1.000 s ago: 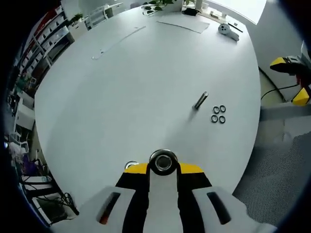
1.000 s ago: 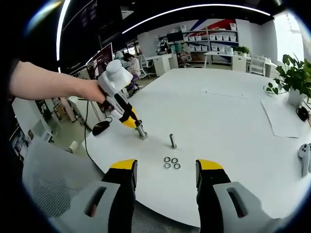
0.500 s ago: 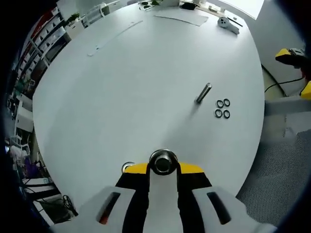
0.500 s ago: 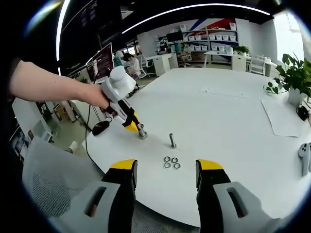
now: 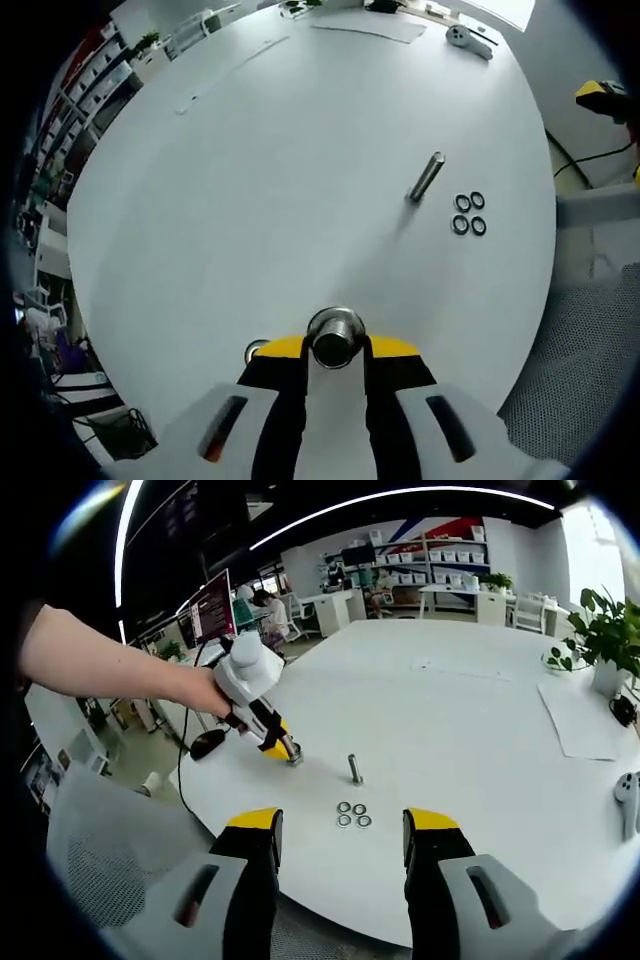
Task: Place the washer onto the threaded stud by aligning its center hole with the stud, sliding it down to the base, and recovering from edge contact or off-axis alignment until the washer reaches the visible bottom stop.
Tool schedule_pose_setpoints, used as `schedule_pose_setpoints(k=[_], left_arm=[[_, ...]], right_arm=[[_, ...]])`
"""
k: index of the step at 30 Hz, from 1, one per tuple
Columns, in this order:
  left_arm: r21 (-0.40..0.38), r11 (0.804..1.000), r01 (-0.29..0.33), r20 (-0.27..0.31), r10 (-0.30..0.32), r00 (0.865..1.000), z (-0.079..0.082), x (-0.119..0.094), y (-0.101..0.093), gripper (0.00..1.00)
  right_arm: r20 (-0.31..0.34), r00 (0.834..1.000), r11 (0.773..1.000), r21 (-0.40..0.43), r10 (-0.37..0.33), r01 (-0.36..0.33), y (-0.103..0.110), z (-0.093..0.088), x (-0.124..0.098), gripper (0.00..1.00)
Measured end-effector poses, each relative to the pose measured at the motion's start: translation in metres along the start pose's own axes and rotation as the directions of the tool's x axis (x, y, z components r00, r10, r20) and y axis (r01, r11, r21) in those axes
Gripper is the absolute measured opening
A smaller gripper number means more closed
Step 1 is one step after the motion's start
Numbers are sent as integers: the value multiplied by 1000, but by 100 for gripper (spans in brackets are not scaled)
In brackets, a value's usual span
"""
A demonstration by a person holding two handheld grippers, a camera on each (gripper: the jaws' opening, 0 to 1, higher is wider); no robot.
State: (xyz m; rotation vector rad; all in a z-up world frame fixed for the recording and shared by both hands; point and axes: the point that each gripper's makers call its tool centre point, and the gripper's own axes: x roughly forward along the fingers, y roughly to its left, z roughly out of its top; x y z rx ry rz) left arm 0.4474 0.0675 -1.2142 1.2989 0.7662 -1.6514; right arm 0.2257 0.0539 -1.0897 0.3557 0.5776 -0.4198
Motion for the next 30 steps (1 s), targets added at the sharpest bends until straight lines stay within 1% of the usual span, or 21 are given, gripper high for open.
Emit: schedule_pose_setpoints(k=[1, 4, 10, 12, 15, 18, 19, 21, 27, 30], left_arm=[[10, 1000, -1, 3, 1, 1000, 1, 0, -2, 19], [12, 1000, 1, 4, -1, 1000, 0, 4, 0, 19], [5, 1000, 5, 0, -5, 1000, -3, 8, -2, 19], [18, 1000, 0, 0, 0, 1000, -3, 8, -2, 19], [7, 1000, 0, 14, 0, 1000, -1, 8, -3, 19], [7, 1000, 4, 13, -4, 1000, -3, 11, -2, 20], [4, 1000, 2, 25, -2, 1000, -2, 11, -2, 20], [-8, 1000, 8, 28, -8, 1000, -3, 12, 0, 20], [13, 1000, 6, 34, -6, 999, -6, 11, -3, 21], [8, 1000, 11, 48, -12, 999, -2, 10, -1, 23]], right_arm=[[0, 1000, 1000, 0, 0, 0, 0, 0, 0, 51], [-2, 1000, 1000, 1, 1, -1, 0, 0, 0, 51], [-3, 1000, 1000, 0, 1, -1, 1, 0, -1, 51], [-3, 1000, 1000, 1, 1, -1, 1, 0, -1, 51], [-2, 1000, 1000, 0, -1, 1, 0, 0, -1, 51], [-2, 1000, 1000, 2, -2, 2, -1, 0, -1, 51], [-2, 1000, 1000, 2, -2, 2, -1, 0, -1, 51], [-2, 1000, 1000, 1, -3, 3, -1, 0, -1, 51], [-3, 1000, 1000, 0, -3, 3, -1, 0, -1, 51], [-4, 1000, 1000, -1, -3, 3, -1, 0, -1, 51]])
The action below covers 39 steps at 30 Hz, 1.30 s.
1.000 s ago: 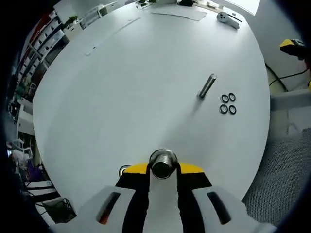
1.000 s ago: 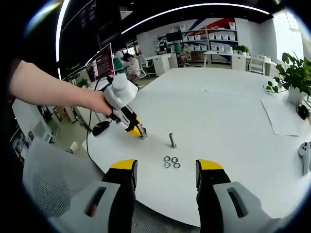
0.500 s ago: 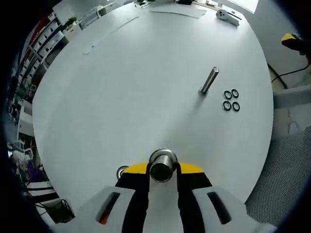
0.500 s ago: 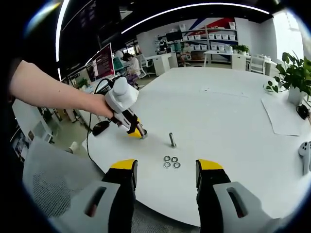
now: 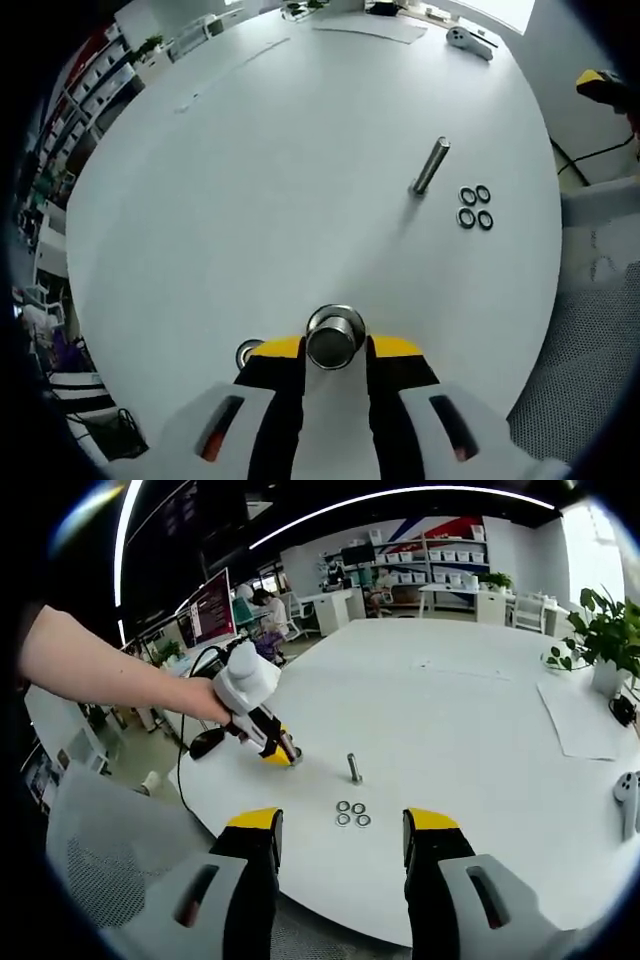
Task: Place the washer onto the threaded stud by aligning its center hole with the stud, sliding it down to the base, and recovering from edge contact or off-axis alignment until the washer reaches the visible bottom stop.
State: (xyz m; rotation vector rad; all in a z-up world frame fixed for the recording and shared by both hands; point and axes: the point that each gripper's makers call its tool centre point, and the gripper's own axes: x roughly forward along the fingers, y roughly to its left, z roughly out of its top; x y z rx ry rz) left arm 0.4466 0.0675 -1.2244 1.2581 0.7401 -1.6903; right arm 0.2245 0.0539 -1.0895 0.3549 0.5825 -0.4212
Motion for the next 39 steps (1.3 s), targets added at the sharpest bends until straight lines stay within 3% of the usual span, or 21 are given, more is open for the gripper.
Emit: schedule_pose_setpoints(k=[9, 21, 27, 32, 39], left_arm=[[-35, 999, 9, 30, -8, 1000, -2, -3, 5, 27], [-80, 996, -26, -3, 26, 1000, -24, -8, 32, 26], [-133, 989, -59, -11, 58, 998, -24, -9, 43, 25], [-174, 983, -65, -18, 63, 998, -34, -4, 55, 25], [-171, 983, -70, -19, 68, 997, -30, 3, 60, 24]], right_arm=[[-2, 1000, 1000, 2, 2, -2, 1, 0, 0, 51], [-4, 1000, 1000, 3, 6, -6, 0, -1, 3, 51], [-8, 1000, 1000, 3, 4, -4, 0, -2, 2, 51], [-12, 1000, 1000, -1, 3, -3, 0, -3, 3, 51], [-15, 1000, 1000, 0, 0, 0, -1, -4, 3, 51]])
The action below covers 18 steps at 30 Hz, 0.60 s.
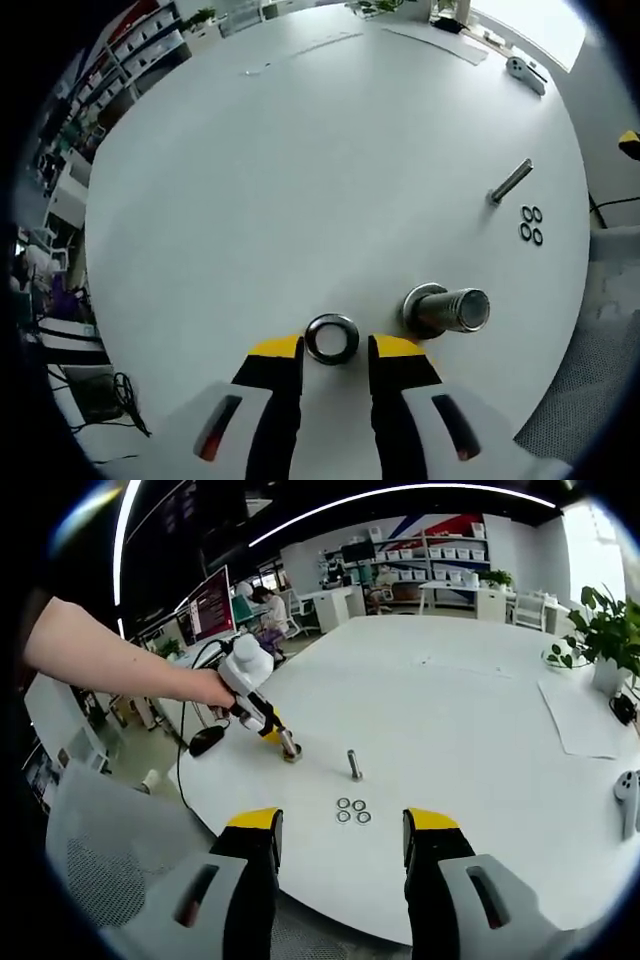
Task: Place the washer onto the threaded stud by aligning its center hole with the stud, sliding it down to the base, and recovering from edge contact or off-axis alignment until the washer reaches the visible bottom stop.
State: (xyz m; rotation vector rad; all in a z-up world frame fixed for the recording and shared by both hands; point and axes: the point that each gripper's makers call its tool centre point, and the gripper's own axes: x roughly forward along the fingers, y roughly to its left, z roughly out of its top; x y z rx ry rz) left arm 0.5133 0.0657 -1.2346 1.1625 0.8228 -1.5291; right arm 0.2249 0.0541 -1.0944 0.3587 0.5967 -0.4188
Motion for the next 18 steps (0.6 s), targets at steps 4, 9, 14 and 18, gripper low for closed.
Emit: schedule_pose_setpoints(k=[4, 9, 14, 18], left_arm=[[-6, 1000, 5, -3, -5, 1000, 0, 1, 1, 24], [-6, 1000, 9, -20, -9, 1000, -3, 5, 0, 24], [-29, 999, 26, -9, -26, 1000, -3, 3, -3, 24], [-33, 999, 35, -3, -35, 999, -3, 4, -1, 23]], right_arm=[[0, 1000, 1000, 1, -1, 1, -1, 0, 1, 51], [0, 1000, 1000, -1, -1, 1, -1, 0, 0, 51], [0, 1000, 1000, 1, -4, 4, -1, 0, -1, 51], [-1, 1000, 1000, 3, -4, 4, -1, 0, -2, 51]])
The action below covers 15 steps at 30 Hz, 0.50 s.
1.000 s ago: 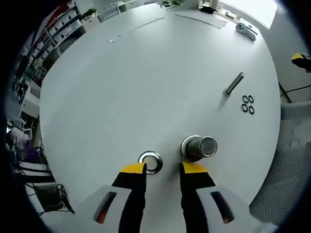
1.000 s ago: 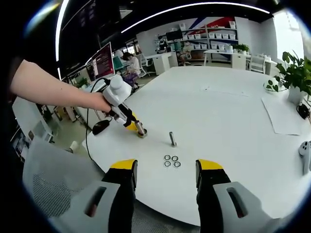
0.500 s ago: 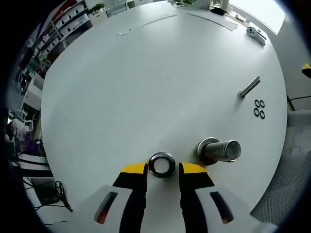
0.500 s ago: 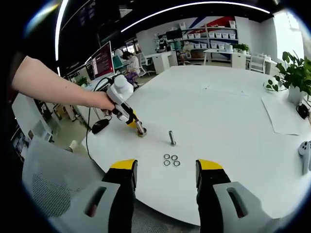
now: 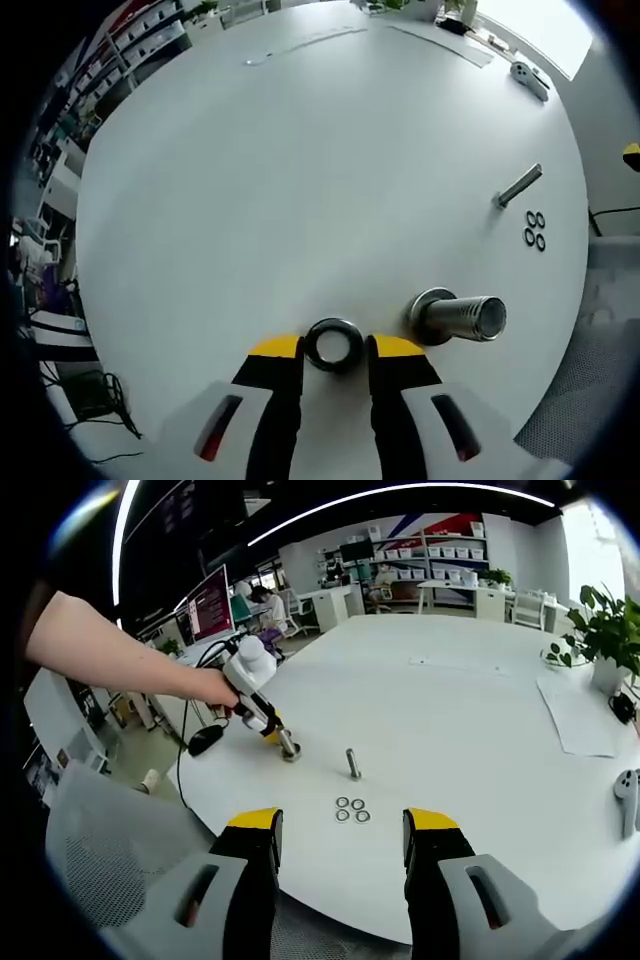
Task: Place the washer onto the threaded stud by aligning its center hole with the stud, sliding it down to the base, and recovering from edge contact or off-axis alignment until the washer reaches the visible bottom stop.
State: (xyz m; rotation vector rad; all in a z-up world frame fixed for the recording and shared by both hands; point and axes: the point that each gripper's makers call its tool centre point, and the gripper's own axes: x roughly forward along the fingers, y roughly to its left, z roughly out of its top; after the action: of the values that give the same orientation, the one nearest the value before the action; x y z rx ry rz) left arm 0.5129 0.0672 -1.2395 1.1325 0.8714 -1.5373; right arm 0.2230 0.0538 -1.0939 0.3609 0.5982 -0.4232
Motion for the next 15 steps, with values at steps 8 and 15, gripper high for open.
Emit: schedule_pose_setpoints(k=[8, 15], left_arm=[[-1, 1000, -5, -12, 5, 1000, 0, 1, -1, 21], [-23, 1000, -9, -34, 8, 999, -6, -2, -2, 21]], right_arm=[[-2, 1000, 1000, -9, 2, -2, 1, 0, 0, 51], [-2, 1000, 1000, -11, 2, -2, 2, 0, 0, 51]])
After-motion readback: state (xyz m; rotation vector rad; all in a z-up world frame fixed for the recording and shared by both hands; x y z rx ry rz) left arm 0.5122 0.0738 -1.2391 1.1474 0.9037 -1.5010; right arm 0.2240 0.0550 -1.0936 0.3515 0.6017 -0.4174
